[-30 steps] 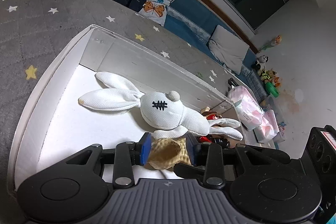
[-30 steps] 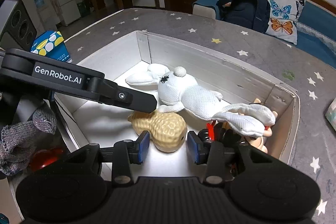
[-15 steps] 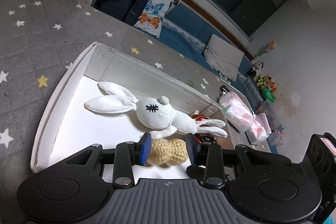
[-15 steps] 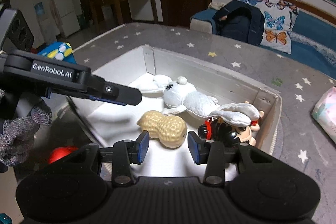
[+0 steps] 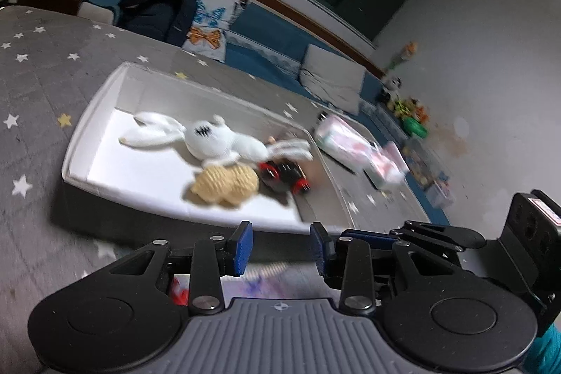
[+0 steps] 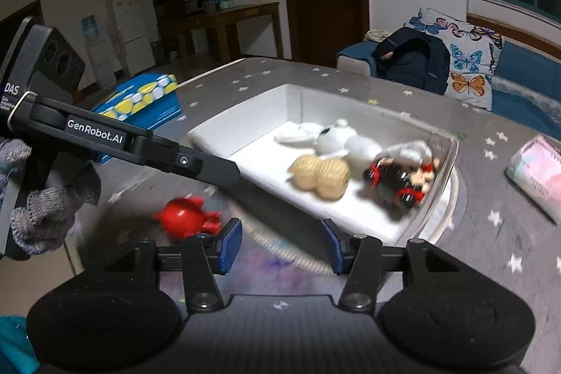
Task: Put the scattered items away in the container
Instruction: 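Move both grippers to the green alien toy and close on it, then carry the green alien toy with both grippers and lower it into the box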
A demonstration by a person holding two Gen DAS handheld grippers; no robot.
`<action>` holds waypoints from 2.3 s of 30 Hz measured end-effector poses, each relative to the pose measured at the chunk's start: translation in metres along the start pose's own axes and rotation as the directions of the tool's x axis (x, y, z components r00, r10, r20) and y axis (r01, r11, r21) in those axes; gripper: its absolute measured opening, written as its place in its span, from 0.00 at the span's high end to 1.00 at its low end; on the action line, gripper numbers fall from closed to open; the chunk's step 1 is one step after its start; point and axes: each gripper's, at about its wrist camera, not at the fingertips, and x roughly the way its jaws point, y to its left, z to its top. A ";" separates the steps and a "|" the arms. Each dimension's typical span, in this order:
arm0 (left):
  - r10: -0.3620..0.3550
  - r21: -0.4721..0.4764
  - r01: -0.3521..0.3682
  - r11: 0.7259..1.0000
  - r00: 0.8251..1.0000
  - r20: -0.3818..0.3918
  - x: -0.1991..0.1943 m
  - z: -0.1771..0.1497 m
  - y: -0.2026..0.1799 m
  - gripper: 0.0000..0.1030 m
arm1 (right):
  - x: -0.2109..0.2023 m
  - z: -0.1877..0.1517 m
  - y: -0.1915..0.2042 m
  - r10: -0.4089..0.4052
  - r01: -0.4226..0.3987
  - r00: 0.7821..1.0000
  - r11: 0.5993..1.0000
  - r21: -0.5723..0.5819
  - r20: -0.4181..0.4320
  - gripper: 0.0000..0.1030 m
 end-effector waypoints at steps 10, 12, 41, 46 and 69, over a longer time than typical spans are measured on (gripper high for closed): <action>-0.051 0.034 0.055 0.998 0.994 -0.093 -0.008 -0.044 -0.012 0.63 | -0.015 -0.042 0.026 0.081 -0.080 0.996 0.997 0.012 -0.035 0.44; -0.058 0.036 0.062 0.997 0.993 -0.101 -0.008 -0.048 -0.013 0.63 | -0.014 -0.050 0.028 0.094 -0.093 0.995 0.995 0.030 -0.045 0.44; -0.070 0.021 0.075 0.997 0.979 -0.193 0.002 -0.067 -0.007 0.63 | 0.008 -0.068 0.033 0.128 -0.119 0.988 0.988 0.102 -0.091 0.54; -0.086 0.045 0.094 0.995 0.985 -0.149 0.000 -0.051 -0.018 0.63 | -0.003 -0.055 0.027 0.100 -0.096 0.994 0.992 0.082 -0.054 0.54; -0.102 -0.003 0.102 0.995 0.993 -0.062 0.078 0.068 -0.006 0.63 | 0.038 0.045 -0.058 -0.032 0.033 0.999 0.998 0.054 -0.013 0.54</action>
